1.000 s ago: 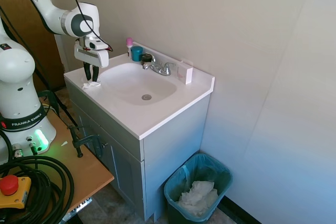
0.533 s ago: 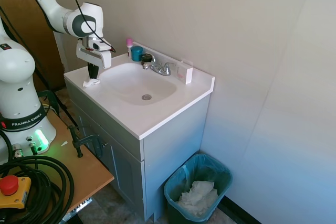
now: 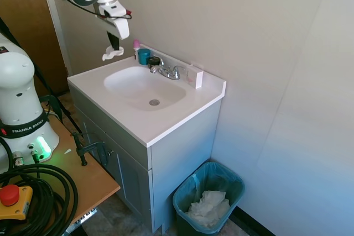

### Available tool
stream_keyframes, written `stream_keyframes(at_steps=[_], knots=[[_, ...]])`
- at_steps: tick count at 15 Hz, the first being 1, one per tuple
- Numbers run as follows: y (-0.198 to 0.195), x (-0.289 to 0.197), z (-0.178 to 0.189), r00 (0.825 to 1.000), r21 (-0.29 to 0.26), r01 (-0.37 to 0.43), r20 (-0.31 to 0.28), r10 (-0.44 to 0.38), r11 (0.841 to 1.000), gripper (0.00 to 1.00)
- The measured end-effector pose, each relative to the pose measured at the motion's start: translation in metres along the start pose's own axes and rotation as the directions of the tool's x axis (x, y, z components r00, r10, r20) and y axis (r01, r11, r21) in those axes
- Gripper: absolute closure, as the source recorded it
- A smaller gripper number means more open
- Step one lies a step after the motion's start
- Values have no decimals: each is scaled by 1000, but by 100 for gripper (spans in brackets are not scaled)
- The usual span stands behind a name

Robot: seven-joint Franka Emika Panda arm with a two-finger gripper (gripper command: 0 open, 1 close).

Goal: Throw the tissue in the trash bin

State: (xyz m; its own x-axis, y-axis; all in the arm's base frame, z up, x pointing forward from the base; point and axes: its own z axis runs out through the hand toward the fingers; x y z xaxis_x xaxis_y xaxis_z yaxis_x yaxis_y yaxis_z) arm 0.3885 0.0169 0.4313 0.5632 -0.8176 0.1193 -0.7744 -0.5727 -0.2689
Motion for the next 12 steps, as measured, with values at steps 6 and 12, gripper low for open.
stream_keyframes(at_steps=[6,12], knots=[[111,191,-55,905,191,-404,-56,421,895,100],[184,312,15,737,146,-660,-66,673,737,100]])
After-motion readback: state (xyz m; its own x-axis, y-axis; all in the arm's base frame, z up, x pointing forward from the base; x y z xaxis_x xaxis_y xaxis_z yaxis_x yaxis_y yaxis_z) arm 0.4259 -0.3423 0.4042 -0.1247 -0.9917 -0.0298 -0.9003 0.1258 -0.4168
